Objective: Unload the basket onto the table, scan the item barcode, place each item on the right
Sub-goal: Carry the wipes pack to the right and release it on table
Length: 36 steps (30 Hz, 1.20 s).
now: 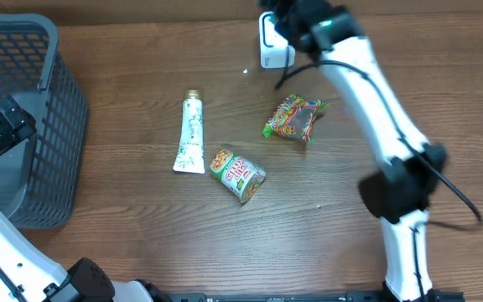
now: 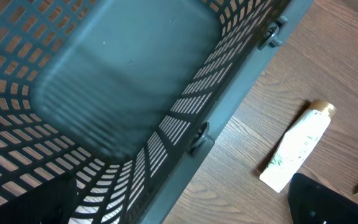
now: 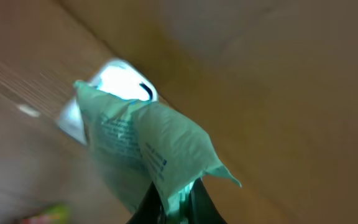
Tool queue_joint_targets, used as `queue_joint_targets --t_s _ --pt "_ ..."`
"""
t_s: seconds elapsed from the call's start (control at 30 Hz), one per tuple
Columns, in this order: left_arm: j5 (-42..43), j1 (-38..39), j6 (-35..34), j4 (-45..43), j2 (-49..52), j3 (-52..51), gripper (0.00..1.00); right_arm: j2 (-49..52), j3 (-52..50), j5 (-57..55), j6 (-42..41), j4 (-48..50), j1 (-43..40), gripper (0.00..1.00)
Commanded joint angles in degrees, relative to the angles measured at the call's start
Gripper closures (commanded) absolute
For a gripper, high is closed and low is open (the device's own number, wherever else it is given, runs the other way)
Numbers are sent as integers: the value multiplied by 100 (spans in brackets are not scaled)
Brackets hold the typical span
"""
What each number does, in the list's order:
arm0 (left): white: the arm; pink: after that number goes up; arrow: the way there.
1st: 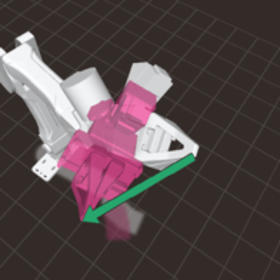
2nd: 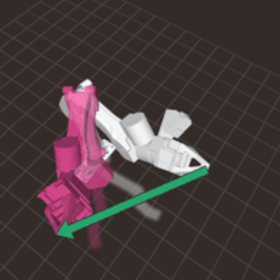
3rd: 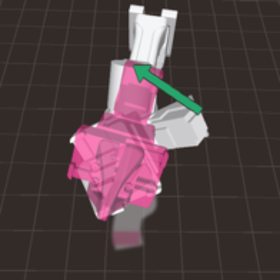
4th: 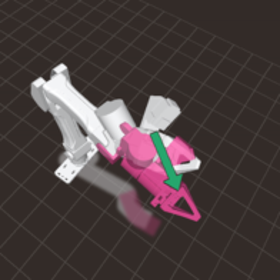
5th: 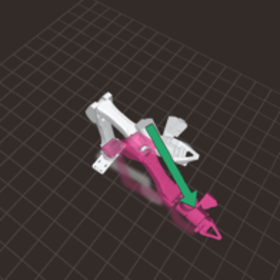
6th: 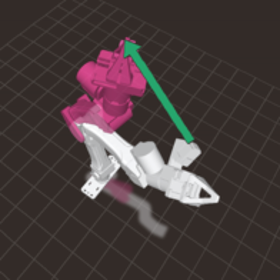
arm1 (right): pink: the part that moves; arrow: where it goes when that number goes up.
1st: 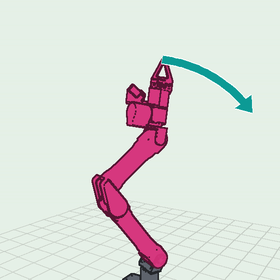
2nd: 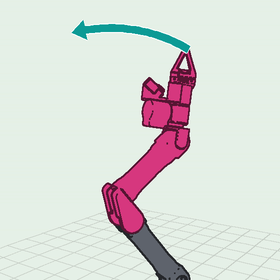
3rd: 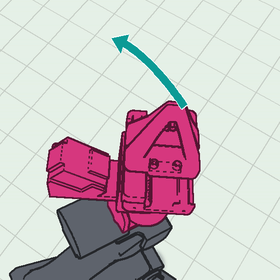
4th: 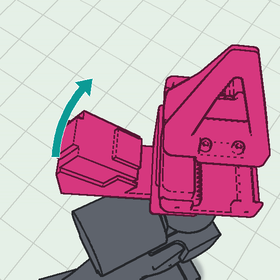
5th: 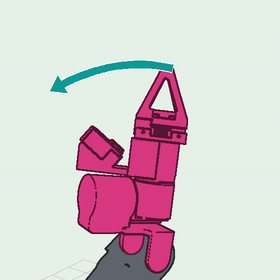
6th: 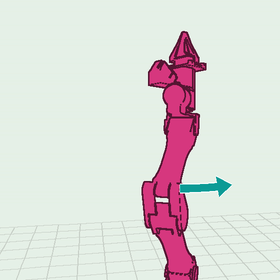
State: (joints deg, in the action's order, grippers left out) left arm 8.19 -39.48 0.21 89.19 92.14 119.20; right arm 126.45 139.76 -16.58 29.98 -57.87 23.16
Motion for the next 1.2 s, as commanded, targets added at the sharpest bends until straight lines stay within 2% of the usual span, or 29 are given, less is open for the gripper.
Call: queue_joint_targets --t_s 0.0,0.03,0.07,0.2,0.33,0.43,0.6,0.87,1.03,1.17 --pt "26 -20 94 -7 -9 11 0 -1331 109 1709 -2498 -608 -470 96" --pt "26 -20 94 -7 -9 11 0 -1515 109 2170 -2839 -894 -654 96" --pt "26 -20 92 -4 -9 11 0 -1790 109 3123 -3187 -1434 -1078 96" --pt "24 -20 94 -7 -9 11 0 -2006 109 4819 -3241 -2697 -2293 96" --pt "24 -20 94 -7 -9 11 0 -1882 -35 4859 -3209 -3517 -3230 96" --pt "24 -20 94 -7 -9 11 0 -1788 -431 4837 -3189 -3716 -3775 96" --pt "26 -20 94 -7 -9 11 0 -1766 -1740 4819 -3191 -3182 -4325 96" --pt "24 -20 94 -7 -9 11 0 -1766 -4350 4747 -3193 -1296 -4516 96" --pt "24 -20 94 -4 -9 11 0 -1709 -5265 4551 -3217 -638 -4529 96" --pt "26 -20 94 -7 -9 11 0 -1703 -5619 4186 -3926 -227 -4710 96"
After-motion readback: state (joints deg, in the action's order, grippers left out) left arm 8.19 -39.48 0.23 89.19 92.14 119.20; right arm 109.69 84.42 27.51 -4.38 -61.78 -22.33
